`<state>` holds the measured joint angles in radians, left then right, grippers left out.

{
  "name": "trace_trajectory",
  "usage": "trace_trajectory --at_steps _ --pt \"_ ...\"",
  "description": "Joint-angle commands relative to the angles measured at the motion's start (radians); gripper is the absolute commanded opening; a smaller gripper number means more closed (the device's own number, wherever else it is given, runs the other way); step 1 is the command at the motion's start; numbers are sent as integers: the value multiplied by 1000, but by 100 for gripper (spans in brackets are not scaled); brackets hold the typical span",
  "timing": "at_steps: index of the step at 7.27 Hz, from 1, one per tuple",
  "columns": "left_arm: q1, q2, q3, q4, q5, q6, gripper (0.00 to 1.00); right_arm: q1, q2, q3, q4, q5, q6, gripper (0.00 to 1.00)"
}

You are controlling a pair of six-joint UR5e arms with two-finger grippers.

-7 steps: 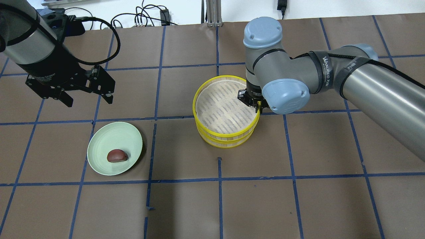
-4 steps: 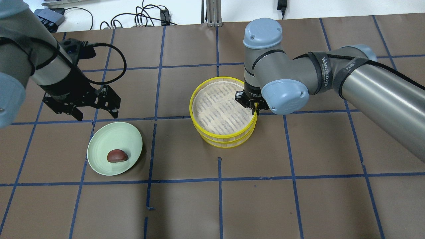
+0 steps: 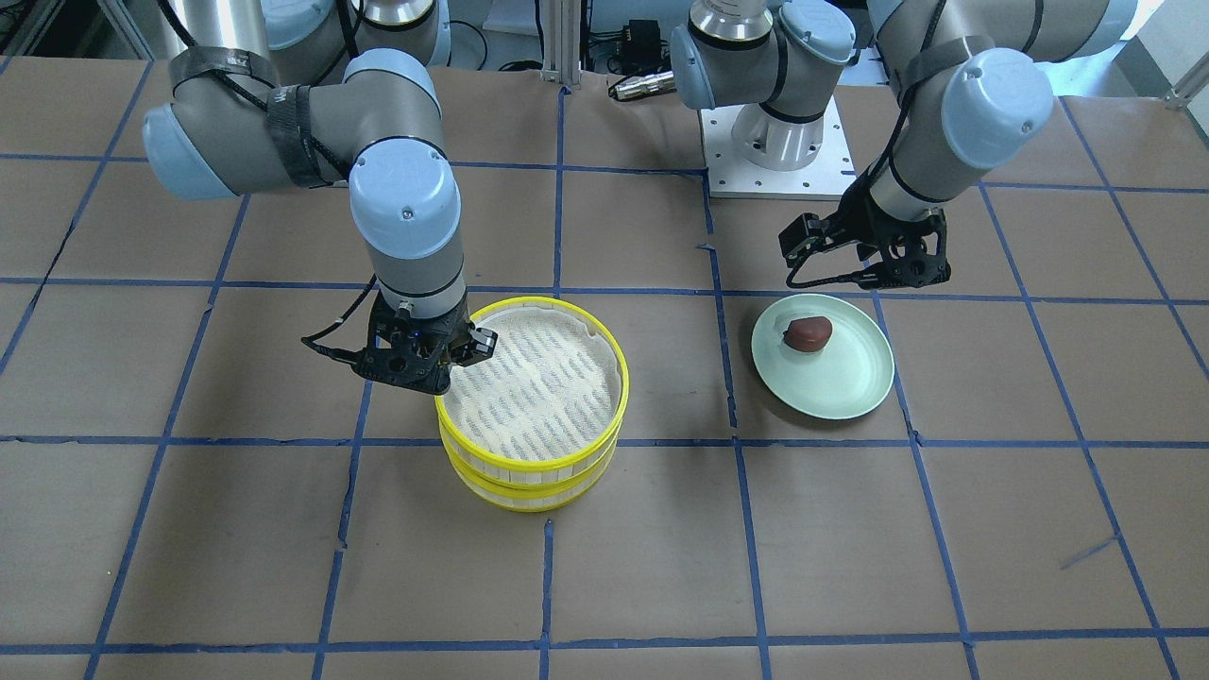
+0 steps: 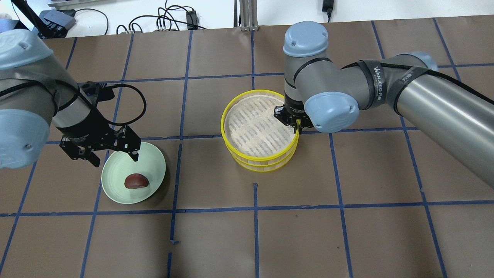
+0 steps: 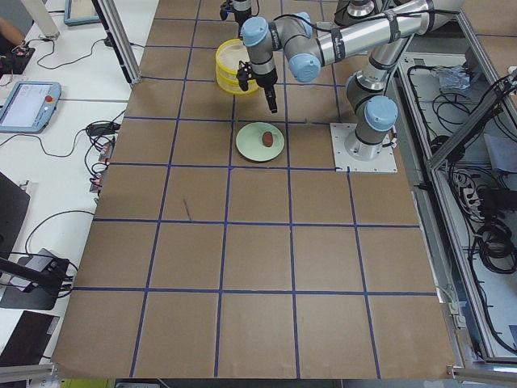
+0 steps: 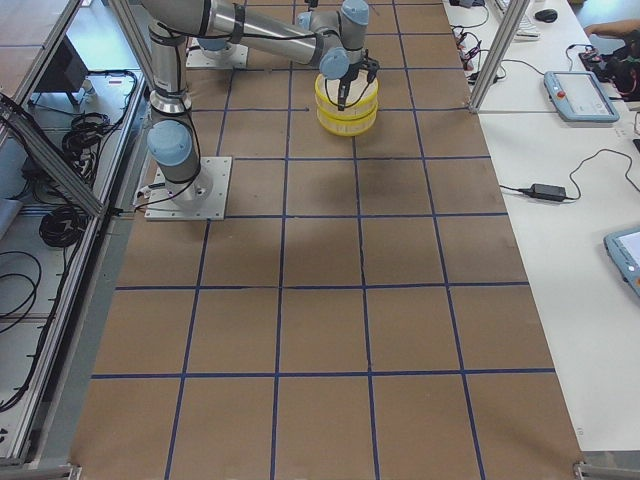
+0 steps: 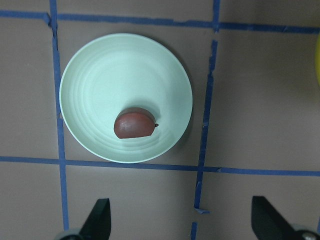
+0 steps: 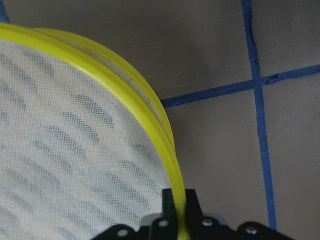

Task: Place buns in different layers of steamer
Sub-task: 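Lower left gripper onto the brown bun on the plate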

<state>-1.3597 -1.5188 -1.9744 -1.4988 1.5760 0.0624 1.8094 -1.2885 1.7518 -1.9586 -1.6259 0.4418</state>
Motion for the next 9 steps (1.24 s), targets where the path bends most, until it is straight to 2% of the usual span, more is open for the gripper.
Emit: trace_trajectory --at_steps 1,2,3,4,5,9 --pt "4 -49 -6 2 -2 -13 100 -1 3 0 1 -5 0 17" --pt "2 -66 -11 0 -10 -48 100 -1 5 0 1 -5 1 18" --pt "1 -104 -5 8 -10 -55 100 -1 5 3 3 -6 3 44" --pt "2 -148 2 52 -1 -52 100 -1 3 6 3 -11 1 55" --pt "2 -182 -10 101 1 -49 100 -1 3 8 3 -11 0 86" --pt "11 -293 -11 189 58 -44 98 -21 2 -8 -3 -23 -8 86"
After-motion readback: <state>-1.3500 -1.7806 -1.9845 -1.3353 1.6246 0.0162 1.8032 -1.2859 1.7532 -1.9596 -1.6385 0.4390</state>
